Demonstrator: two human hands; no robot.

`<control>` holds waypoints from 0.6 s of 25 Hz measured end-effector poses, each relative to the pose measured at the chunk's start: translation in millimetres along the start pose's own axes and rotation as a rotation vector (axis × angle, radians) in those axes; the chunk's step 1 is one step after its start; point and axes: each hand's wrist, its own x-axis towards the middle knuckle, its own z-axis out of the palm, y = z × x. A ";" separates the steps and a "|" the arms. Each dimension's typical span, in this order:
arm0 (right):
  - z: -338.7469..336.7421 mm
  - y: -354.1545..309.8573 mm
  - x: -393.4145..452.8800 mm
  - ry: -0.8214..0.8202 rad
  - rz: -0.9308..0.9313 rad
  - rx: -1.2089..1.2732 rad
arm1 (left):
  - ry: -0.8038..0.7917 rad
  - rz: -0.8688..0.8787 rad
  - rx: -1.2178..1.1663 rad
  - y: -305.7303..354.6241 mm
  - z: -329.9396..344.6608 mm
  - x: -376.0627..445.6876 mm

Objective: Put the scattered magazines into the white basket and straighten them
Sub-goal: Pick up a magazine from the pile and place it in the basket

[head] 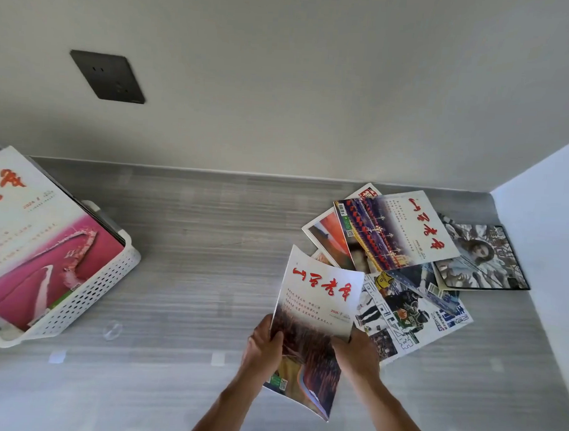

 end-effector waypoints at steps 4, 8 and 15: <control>14.4 -46.9 2.4 -0.047 -0.005 0.289 | 0.085 0.118 -0.344 -0.6 -57.0 -8.1; 37.3 -110.3 -14.1 -0.338 -0.037 0.496 | 0.011 0.185 -0.684 -10.2 -148.1 -22.6; 106.6 -260.1 -70.8 -0.465 -0.535 0.301 | 0.585 -0.016 -0.475 -41.8 -283.4 -38.4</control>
